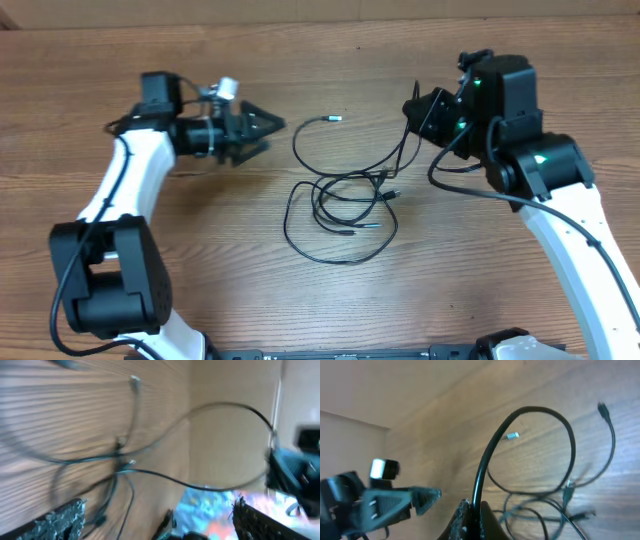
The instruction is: Untangle cables
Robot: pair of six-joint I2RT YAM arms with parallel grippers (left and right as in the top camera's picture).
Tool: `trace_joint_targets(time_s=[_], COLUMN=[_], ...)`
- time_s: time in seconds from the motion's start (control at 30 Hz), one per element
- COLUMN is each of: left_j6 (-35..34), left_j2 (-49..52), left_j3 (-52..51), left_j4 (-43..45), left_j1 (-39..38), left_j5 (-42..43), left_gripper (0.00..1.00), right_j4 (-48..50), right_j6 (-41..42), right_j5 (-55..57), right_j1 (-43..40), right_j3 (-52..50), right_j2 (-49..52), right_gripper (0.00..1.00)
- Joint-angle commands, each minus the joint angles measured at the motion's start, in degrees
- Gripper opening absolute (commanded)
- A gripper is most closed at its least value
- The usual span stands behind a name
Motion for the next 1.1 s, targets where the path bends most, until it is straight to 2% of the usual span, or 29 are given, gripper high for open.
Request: trace_joint_targets(time_s=[0.0, 0.1, 0.17, 0.23, 0.33, 0.37, 0.4, 0.53, 0.73, 0.83, 0.97, 1.07], left_j6=[-2.6, -12.9, -13.1, -10.6, -0.8, 1.3, 2.0, 2.9, 3.8, 4.2, 4.2, 4.2], left_j2=[-1.2, -1.2, -1.2, -1.2, -1.2, -1.2, -1.2, -1.2, -1.2, -1.2, -1.3, -1.4], left_j3=[0.8, 0.8, 0.8, 0.8, 0.8, 0.8, 0.8, 0.8, 0.8, 0.8, 0.8, 0.8], left_j4=[2.2, 6.8, 11.7, 15.2, 16.8, 16.7, 16.7, 17.6, 20.2, 19.0, 16.5, 16.1], left_j1=[-5.0, -9.7, -13.1, -16.4, -21.5, -23.0, -24.2, -28.0, -29.2, -28.0, -24.8, -22.6], left_j5=[3.9, 1.6, 0.1, -3.3, -10.8, -13.7, -16.3, -22.0, -22.0, -23.7, -24.6, -20.6], left_gripper=[0.94, 0.95, 0.94, 0.94, 0.94, 0.91, 0.86, 0.82, 0.79, 0.75, 0.75, 0.75], right_j4=[-0.3, 0.8, 1.2, 1.0, 0.4, 0.1, -0.2, -0.4, -0.3, -0.5, -0.3, 0.3], right_j6=[4.0, 3.2, 2.9, 4.1, 5.3, 5.3, 5.3, 5.3, 5.5, 7.1, 8.3, 10.2], right_j5=[-0.3, -0.3, -0.3, -0.3, -0.3, -0.3, -0.3, -0.2, -0.2, 2.6, 6.4, 6.7], right_j1=[0.3, 0.3, 0.3, 0.3, 0.3, 0.3, 0.2, 0.2, 0.2, 0.2, 0.2, 0.2], right_j3=[0.2, 0.2, 0.2, 0.2, 0.2, 0.2, 0.2, 0.2, 0.2, 0.2, 0.2, 0.2], right_j2=[1.5, 1.8, 1.8, 1.8, 1.8, 1.8, 1.8, 2.2, 4.3, 5.8, 7.0, 7.1], right_gripper=[0.04, 0.04, 0.04, 0.04, 0.04, 0.04, 0.04, 0.04, 0.04, 0.04, 0.04, 0.04])
